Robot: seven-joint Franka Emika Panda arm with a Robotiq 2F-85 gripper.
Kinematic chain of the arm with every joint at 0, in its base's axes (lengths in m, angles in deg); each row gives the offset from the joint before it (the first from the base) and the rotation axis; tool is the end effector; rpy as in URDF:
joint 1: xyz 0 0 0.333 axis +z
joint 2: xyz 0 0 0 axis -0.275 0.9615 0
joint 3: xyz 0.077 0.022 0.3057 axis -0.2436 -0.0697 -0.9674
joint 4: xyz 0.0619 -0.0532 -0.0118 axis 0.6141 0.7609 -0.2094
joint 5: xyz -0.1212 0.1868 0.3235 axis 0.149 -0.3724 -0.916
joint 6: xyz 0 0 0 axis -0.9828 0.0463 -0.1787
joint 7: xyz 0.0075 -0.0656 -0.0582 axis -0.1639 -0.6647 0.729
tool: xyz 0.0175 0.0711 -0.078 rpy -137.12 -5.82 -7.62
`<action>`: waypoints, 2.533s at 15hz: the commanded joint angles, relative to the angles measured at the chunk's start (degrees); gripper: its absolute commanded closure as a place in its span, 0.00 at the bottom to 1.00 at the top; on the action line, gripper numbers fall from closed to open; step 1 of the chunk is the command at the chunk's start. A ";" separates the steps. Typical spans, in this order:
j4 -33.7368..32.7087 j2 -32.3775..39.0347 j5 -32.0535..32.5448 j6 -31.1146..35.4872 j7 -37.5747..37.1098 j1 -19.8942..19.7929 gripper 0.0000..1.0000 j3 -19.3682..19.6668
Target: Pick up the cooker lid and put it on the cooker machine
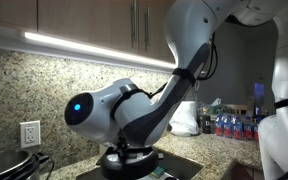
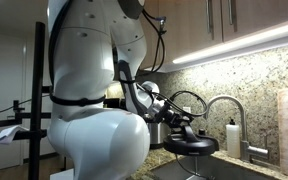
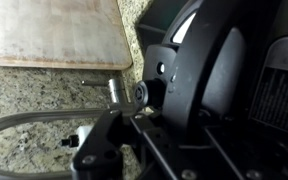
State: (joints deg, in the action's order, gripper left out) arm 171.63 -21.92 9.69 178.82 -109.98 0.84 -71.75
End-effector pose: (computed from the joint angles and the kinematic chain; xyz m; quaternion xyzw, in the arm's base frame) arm 0.4012 0.1921 0.3353 0.7914 0.3631 0.0971 0.4822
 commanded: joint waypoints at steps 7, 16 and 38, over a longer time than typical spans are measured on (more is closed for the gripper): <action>-22.53 7.35 -6.21 -27.56 7.77 5.82 0.99 -7.95; -38.18 18.79 -0.90 -38.72 9.36 12.62 0.99 -9.73; -59.74 36.28 7.84 -9.79 31.35 18.40 0.99 -5.67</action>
State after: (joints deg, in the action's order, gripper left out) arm 114.75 12.81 17.13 168.04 -84.39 17.33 -78.08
